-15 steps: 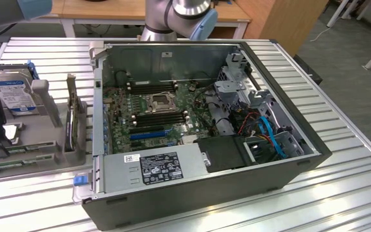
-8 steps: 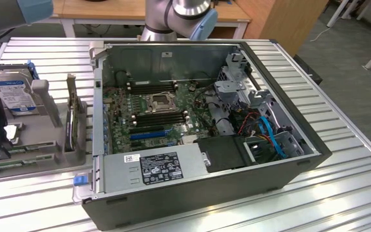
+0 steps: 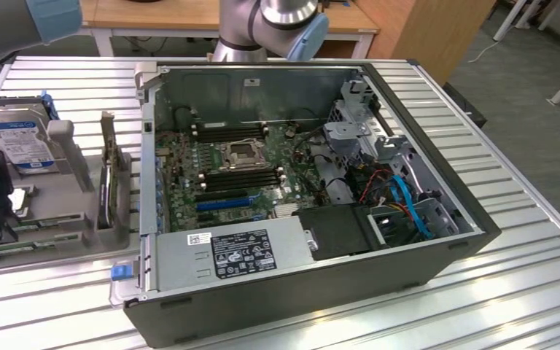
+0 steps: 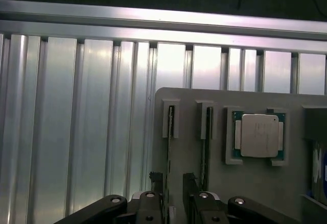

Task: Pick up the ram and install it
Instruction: 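Pick up the ram and move it above insertion slot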

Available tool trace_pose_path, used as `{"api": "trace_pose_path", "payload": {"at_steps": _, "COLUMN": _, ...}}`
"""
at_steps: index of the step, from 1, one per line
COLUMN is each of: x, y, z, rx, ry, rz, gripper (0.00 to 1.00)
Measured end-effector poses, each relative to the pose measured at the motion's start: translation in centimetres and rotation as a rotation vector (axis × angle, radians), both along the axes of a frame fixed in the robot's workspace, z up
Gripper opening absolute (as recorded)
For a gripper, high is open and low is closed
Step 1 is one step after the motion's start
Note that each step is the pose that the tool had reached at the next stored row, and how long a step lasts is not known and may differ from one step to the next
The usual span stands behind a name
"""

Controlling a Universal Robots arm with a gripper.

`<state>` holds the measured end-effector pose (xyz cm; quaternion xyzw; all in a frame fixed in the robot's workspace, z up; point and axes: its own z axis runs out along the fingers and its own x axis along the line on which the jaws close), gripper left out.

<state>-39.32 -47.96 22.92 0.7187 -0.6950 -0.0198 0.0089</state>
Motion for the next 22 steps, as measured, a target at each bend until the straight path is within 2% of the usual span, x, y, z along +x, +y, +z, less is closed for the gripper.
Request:
{"api": "trace_pose_path", "payload": {"at_steps": 6, "x": 0.0, "y": -0.07, "z": -0.41, "rx": 0.0000, "ry": 0.0000, "rz": 0.000, "gripper": 0.30}}
{"api": "trace_pose_path", "payload": {"at_steps": 14, "x": 0.0, "y": -0.07, "z": -0.49, "rx": 0.0001, "ry": -0.0001, "rz": 0.000, "gripper": 0.30}}
{"api": "trace_pose_path", "payload": {"at_steps": 22, "x": 0.0, "y": -0.07, "z": -1.11, "rx": 0.0000, "ry": 0.0000, "rz": 0.000, "gripper": 0.30}}
